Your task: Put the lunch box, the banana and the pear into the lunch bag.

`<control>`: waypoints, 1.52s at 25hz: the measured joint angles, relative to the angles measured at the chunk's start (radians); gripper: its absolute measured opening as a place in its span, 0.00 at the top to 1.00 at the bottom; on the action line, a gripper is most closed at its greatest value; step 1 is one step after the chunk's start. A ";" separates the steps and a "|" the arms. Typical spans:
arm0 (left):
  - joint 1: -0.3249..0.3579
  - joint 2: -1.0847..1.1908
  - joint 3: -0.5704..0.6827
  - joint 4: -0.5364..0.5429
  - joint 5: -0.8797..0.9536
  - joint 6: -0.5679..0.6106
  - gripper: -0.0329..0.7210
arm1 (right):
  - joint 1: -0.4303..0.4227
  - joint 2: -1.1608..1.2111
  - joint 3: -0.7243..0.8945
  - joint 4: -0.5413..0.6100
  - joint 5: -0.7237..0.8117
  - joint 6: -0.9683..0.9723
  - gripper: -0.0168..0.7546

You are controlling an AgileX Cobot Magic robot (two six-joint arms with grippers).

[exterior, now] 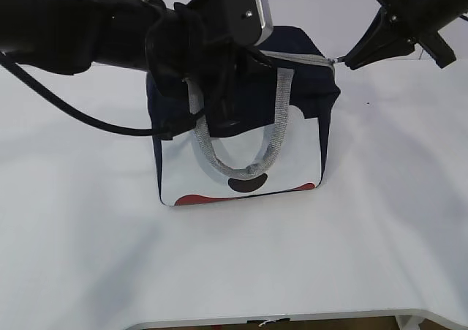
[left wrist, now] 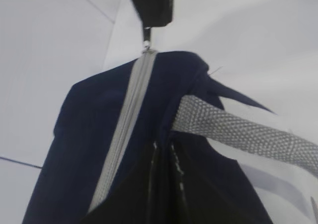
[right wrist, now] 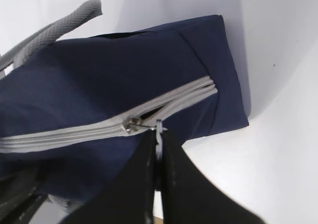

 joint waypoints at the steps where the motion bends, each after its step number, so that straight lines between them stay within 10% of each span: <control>1: 0.000 -0.003 0.000 -0.002 -0.013 0.000 0.97 | 0.000 0.003 0.000 -0.002 0.000 0.000 0.95; 38: 0.000 -0.028 0.012 -0.093 -0.130 0.000 0.97 | -0.005 0.200 -0.005 -0.080 -0.021 -0.126 0.95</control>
